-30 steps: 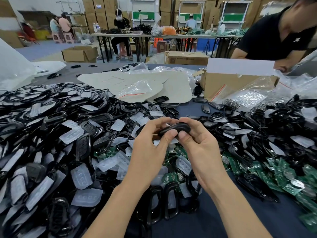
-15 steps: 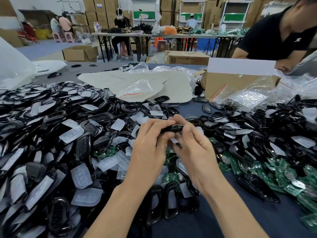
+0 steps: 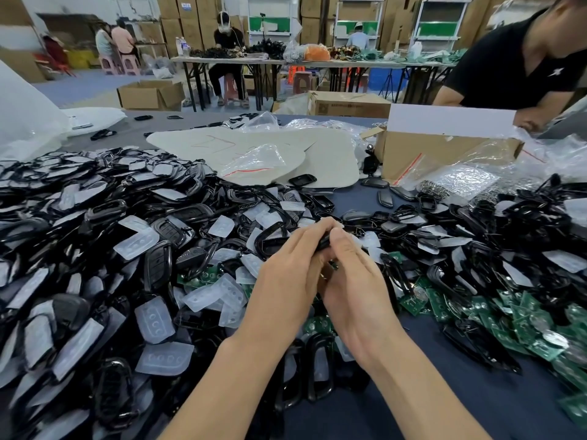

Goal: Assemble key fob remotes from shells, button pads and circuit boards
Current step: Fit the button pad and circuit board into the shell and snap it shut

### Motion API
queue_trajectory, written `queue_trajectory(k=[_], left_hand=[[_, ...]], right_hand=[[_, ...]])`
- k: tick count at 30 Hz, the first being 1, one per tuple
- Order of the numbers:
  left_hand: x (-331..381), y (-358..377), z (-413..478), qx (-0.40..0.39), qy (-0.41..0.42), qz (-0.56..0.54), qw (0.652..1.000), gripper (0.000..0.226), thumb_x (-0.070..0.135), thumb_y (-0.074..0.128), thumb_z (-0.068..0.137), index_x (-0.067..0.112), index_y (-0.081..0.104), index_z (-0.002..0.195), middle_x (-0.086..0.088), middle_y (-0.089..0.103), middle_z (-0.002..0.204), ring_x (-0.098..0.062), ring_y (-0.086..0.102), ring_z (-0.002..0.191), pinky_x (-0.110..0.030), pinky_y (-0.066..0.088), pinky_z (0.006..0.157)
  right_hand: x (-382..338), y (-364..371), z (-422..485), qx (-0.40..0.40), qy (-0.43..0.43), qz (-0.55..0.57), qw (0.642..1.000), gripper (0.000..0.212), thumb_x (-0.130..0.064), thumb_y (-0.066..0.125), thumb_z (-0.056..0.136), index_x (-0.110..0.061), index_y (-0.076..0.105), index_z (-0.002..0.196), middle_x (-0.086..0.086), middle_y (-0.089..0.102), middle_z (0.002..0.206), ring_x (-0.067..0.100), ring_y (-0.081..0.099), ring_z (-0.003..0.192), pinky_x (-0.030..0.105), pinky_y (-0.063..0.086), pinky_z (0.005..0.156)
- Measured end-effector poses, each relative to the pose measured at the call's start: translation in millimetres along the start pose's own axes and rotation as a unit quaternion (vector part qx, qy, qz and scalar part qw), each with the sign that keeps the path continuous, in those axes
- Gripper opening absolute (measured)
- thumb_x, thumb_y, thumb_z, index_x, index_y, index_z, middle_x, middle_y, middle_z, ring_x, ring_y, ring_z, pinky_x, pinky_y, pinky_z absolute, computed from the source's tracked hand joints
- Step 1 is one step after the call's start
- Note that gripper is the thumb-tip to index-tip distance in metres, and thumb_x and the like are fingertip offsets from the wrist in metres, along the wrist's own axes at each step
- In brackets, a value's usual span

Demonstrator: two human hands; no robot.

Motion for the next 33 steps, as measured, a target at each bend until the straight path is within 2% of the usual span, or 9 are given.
queue_trajectory(k=[4,7,10,14,17,22,25,30,33], left_hand=[[-6.7,2.2,-1.7,0.017,-0.006,0.004,1.0,0.039,0.031,0.043,0.095,0.037,0.049,0.133,0.014,0.06,0.131,-0.006,0.065,0.108,-0.033,0.055,0.088],[-10.2,1.7,-1.2,0.041,-0.01,0.008,0.999,0.038,0.025,0.048,0.091,0.033,0.056,0.128,0.011,0.066,0.124,-0.003,0.068,0.097,-0.033,0.058,0.08],[-14.0,3.8,-1.3,0.039,-0.033,-0.018,0.999,0.039,0.02,0.05,0.089,0.027,0.063,0.126,0.011,0.068,0.12,0.0,0.069,0.091,-0.035,0.059,0.078],[-9.6,2.3,-0.5,0.039,-0.037,-0.013,0.998,0.049,0.027,0.04,0.086,0.016,0.068,0.124,0.002,0.074,0.112,-0.008,0.072,0.088,-0.036,0.06,0.077],[-8.4,2.1,0.4,0.038,-0.037,0.001,0.999,0.041,0.016,0.048,0.087,0.015,0.07,0.122,0.001,0.076,0.103,-0.007,0.071,0.086,-0.036,0.059,0.073],[-7.1,4.8,0.2,0.022,-0.048,-0.019,0.998,0.048,0.03,0.042,0.087,0.015,0.068,0.125,-0.001,0.074,0.113,-0.018,0.072,0.096,-0.04,0.058,0.082],[-11.8,4.1,-0.8,0.022,-0.063,-0.02,0.998,0.041,0.026,0.051,0.089,0.02,0.067,0.126,0.004,0.073,0.116,-0.013,0.07,0.1,-0.038,0.056,0.086],[-16.3,5.6,-0.3,0.012,-0.068,-0.029,0.997,0.039,0.034,0.056,0.092,0.023,0.064,0.129,0.008,0.071,0.118,-0.009,0.068,0.103,-0.035,0.054,0.089],[-19.1,6.4,-0.6,0.012,-0.072,-0.036,0.997,0.039,0.028,0.06,0.094,0.025,0.062,0.133,0.012,0.07,0.12,-0.006,0.067,0.104,-0.033,0.054,0.09]], right_hand=[[7.3,-3.5,2.0,0.018,0.011,0.021,1.0,0.034,-0.039,0.073,0.08,-0.012,0.075,0.1,0.003,0.07,0.088,0.014,0.068,0.08,0.024,0.058,0.076],[15.4,-3.3,0.6,0.045,0.028,0.063,0.997,0.031,-0.036,0.068,0.081,-0.01,0.081,0.09,0.008,0.073,0.088,0.013,0.072,0.078,0.023,0.058,0.072],[18.3,0.1,-1.7,0.055,0.039,0.083,0.994,0.032,-0.035,0.059,0.091,-0.016,0.084,0.083,0.003,0.076,0.084,0.009,0.074,0.078,0.019,0.058,0.069],[22.4,-3.3,-3.9,0.076,0.06,0.084,0.992,0.033,-0.035,0.055,0.098,-0.012,0.08,0.098,0.005,0.078,0.102,0.011,0.075,0.096,0.02,0.059,0.071],[24.4,-6.0,-5.2,0.088,0.075,0.067,0.991,0.033,-0.036,0.05,0.103,-0.012,0.071,0.111,0.003,0.078,0.107,0.008,0.073,0.1,0.022,0.055,0.08],[24.0,-6.4,-4.7,0.087,0.076,0.084,0.99,0.033,-0.033,0.049,0.105,-0.01,0.071,0.113,0.005,0.078,0.106,0.009,0.074,0.099,0.019,0.059,0.072],[22.7,-4.8,-4.6,0.071,0.081,0.068,0.992,0.035,-0.035,0.049,0.104,-0.012,0.07,0.119,0.005,0.076,0.115,0.011,0.071,0.107,0.023,0.056,0.085],[18.2,-1.3,-3.5,0.046,0.077,0.089,0.992,0.037,-0.031,0.052,0.101,-0.02,0.084,0.086,0.001,0.076,0.092,0.01,0.075,0.09,0.022,0.059,0.07],[18.9,-2.6,-4.4,0.053,0.08,0.082,0.992,0.033,-0.032,0.055,0.101,-0.018,0.083,0.09,0.003,0.076,0.097,0.012,0.075,0.094,0.024,0.059,0.072]])
Point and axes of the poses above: each hand's wrist, its own z-axis towards the middle knuckle, its own y-axis out of the palm, x = y × z, the point moved 9 cm from there along z, towards the middle knuckle
